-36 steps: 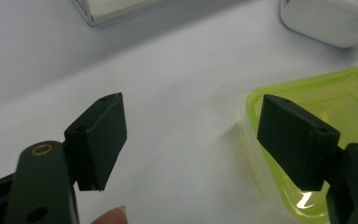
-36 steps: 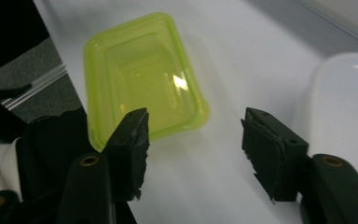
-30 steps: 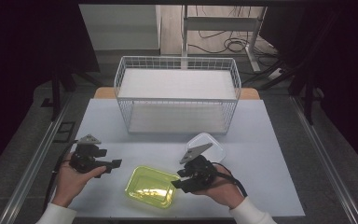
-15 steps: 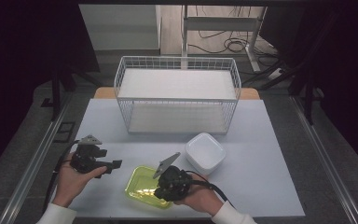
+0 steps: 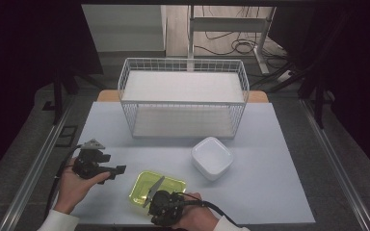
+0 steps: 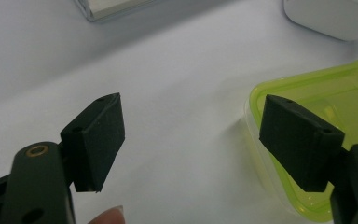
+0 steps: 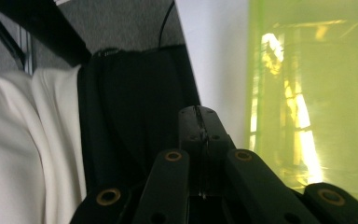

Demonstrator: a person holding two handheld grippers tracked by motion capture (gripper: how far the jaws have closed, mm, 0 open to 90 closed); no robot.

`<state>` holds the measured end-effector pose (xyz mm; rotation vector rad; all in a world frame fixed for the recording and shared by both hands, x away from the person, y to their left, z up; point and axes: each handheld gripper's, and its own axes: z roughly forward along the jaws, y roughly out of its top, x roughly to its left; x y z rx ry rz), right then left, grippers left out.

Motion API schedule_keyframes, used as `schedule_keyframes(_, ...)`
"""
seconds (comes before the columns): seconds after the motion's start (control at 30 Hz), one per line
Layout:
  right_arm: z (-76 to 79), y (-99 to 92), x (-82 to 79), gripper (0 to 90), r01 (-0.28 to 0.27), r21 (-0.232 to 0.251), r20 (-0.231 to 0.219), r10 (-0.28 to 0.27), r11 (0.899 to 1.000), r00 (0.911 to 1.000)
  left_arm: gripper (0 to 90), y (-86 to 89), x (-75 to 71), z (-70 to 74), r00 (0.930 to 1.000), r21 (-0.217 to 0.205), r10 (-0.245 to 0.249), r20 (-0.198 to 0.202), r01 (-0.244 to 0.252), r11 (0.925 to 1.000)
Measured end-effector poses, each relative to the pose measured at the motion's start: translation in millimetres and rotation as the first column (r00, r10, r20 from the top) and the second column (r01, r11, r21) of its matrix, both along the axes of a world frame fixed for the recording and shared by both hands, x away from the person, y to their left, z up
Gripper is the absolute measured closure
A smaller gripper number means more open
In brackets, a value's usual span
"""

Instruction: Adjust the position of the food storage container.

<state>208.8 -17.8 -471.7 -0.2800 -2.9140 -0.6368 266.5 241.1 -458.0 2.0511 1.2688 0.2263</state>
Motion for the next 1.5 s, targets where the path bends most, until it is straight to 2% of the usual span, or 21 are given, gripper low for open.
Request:
schedule_keyframes(0.17,-7.4,2.4,-0.1,88.6,0.0,-0.043,0.018,0.001,0.999,0.9998,21.4,-0.3,-0.1,0.0,1.0,0.006,-0.004,-0.002,0.004,1.0)
schedule_keyframes(0.57,-14.4,1.7,17.8,88.7,0.018,-0.068,0.032,-0.016,0.998,0.9994,20.7,-1.3,0.6,-1.2,0.9999,0.011,-0.006,-0.008,0.007,0.9999)
schedule_keyframes(0.77,-15.8,-1.1,29.6,88.7,0.039,-0.079,0.063,-0.034,0.996,0.9974,20.6,-2.2,0.8,-1.8,0.9999,0.018,-0.011,-0.012,0.011,0.9998)
schedule_keyframes(0.87,-17.7,-2.6,38.0,88.7,0.073,-0.072,0.072,-0.068,0.995,0.995,20.5,-2.3,0.8,-1.7,0.9999,0.017,-0.011,-0.012,0.011,0.9998)
schedule_keyframes(1.07,-19.1,-2.3,48.5,88.8,0.083,-0.062,0.095,-0.077,0.995,0.9925,20.4,-2.1,1.1,-2.0,0.9999,0.019,-0.01,-0.011,0.011,0.9998)
schedule_keyframes(1.13,-19.9,-2.1,49.4,88.7,0.091,-0.048,0.081,-0.087,0.995,0.9929,20.4,-2.3,1.2,-2.4,0.9999,0.021,-0.011,-0.012,0.011,0.9997)
schedule_keyframes(1.2,-20.6,-1.5,55.0,88.8,0.098,-0.041,0.087,-0.094,0.994,0.9917,20.3,-2.5,1.3,-2.7,0.9999,0.021,-0.011,-0.012,0.012,0.9997)
schedule_keyframes(1.5,-22.5,4.3,61.4,88.7,0.123,-0.01,0.09,-0.121,0.992,0.9886,20.2,-1.2,1.6,-4.4,0.9998,0.017,-0.008,-0.018,0.008,0.9998)
